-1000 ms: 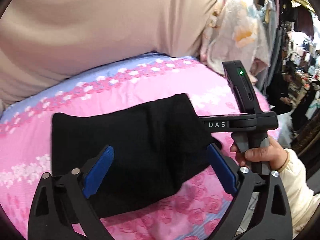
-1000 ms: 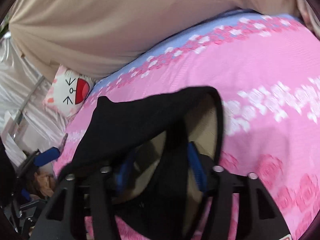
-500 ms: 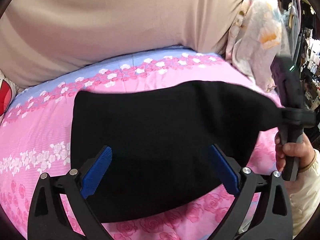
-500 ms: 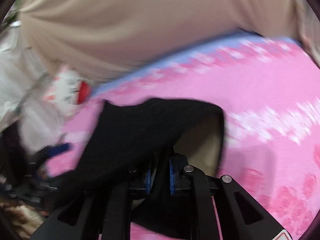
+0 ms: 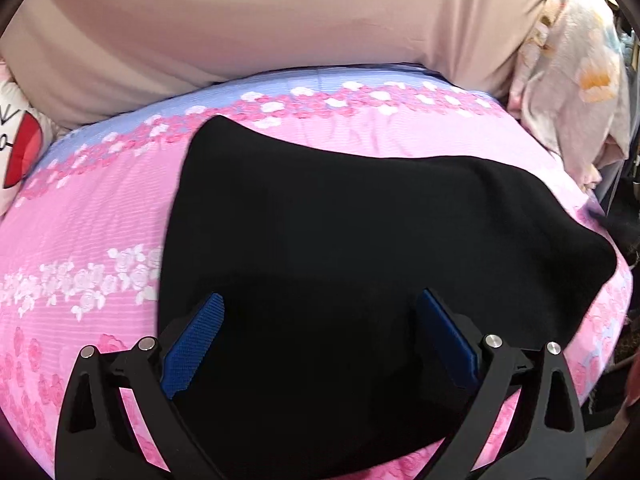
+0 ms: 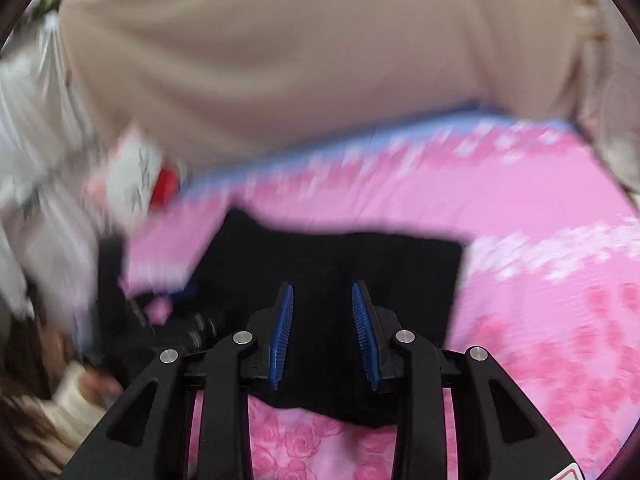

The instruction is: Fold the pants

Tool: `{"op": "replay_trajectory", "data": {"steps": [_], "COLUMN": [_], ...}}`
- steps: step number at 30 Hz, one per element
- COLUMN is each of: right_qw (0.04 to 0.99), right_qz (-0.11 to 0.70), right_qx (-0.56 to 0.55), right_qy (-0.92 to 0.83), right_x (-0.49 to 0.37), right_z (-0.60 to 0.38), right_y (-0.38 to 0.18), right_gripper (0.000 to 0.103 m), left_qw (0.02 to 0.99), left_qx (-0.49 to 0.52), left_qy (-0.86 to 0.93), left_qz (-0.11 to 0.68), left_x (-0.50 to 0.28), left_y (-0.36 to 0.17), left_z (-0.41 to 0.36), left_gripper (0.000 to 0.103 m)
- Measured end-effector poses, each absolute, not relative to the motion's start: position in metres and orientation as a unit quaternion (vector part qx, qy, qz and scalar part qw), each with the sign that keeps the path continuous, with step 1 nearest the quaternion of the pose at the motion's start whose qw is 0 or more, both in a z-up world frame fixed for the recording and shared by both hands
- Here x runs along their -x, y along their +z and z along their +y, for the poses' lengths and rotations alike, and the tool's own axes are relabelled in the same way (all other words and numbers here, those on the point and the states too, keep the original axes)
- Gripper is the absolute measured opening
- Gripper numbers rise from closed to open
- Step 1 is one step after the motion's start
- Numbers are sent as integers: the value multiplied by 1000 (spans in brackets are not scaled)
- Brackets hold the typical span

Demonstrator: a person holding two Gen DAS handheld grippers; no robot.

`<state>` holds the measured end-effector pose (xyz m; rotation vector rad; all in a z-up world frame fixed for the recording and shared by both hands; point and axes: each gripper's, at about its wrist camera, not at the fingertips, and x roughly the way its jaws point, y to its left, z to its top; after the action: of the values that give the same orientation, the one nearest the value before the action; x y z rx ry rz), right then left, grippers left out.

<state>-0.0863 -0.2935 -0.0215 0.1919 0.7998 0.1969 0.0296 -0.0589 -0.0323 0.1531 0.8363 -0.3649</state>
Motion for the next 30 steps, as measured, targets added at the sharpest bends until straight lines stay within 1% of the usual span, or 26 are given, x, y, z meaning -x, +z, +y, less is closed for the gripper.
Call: {"op": "replay_trajectory", "data": {"steps": [1,2,3,4,5,6,8,9,10,11,12,13,14,16,18,20,22,26,30], "right_qw": [906,906,904,900,908,921,928,929,928,925,921,909,904,901,904,914,916,913,912], "right_qz": [412,405,396,394,383,364,357,357,363,376,386,409,416,406,398,389,390,400,401], "right_qx": [-80,-107,-152,-182,-172,-129,-95,-91,-80,-60,-48,-38,-57,-140,-137,-106,-96,-25,25], "right_qy": [51,55,59,26,-12,-58,-49,-26,-5,-10,-32,-76,-78,-68,-73,-46,17,72,78], "right_x": [75,73,76,80,84,88,88,85,80,73,65,53,47,47,49,44,29,-12,-47], "right_z": [-301,-311,-322,-329,-328,-318,-297,-289,-279,-274,-280,-290,-301,-320,-313,-291,-260,-195,-144], "right_y": [-46,-54,-52,-45,-36,-22,-9,-6,-8,-15,-23,-42,-55,-55,-42,-24,-15,-9,-13], "right_gripper": [23,19,18,19,27,30,30,32,34,39,40,40,49,51,52,52,52,53,52], "left_qw": [896,898,899,899,899,899,899,899,898,899,899,899,899,898,897,896,895,904,918], "left_qx": [-79,-87,-93,-99,-106,-106,-103,-101,-102,-105,-106,-107,-107,-107,-104,-90,-58,-1,11], "left_qy": [-170,-160,-152,-147,-143,-142,-141,-141,-141,-142,-142,-143,-144,-144,-147,-151,-157,-139,-83], "left_qz": [402,402,400,401,401,400,401,402,403,401,400,400,400,401,403,408,413,405,388], "left_x": [-30,-31,-31,-32,-31,-31,-31,-31,-32,-31,-31,-31,-31,-31,-31,-32,-30,-24,-16], "left_y": [-33,-35,-37,-38,-39,-39,-40,-41,-41,-42,-42,-42,-43,-44,-45,-44,-40,-28,-18], "left_z": [-58,-56,-53,-52,-50,-49,-45,-44,-44,-44,-43,-42,-41,-37,-33,-26,-12,32,79], "left_gripper": [95,95,95,95,95,96,98,98,98,98,98,98,98,98,98,98,98,98,98]}}
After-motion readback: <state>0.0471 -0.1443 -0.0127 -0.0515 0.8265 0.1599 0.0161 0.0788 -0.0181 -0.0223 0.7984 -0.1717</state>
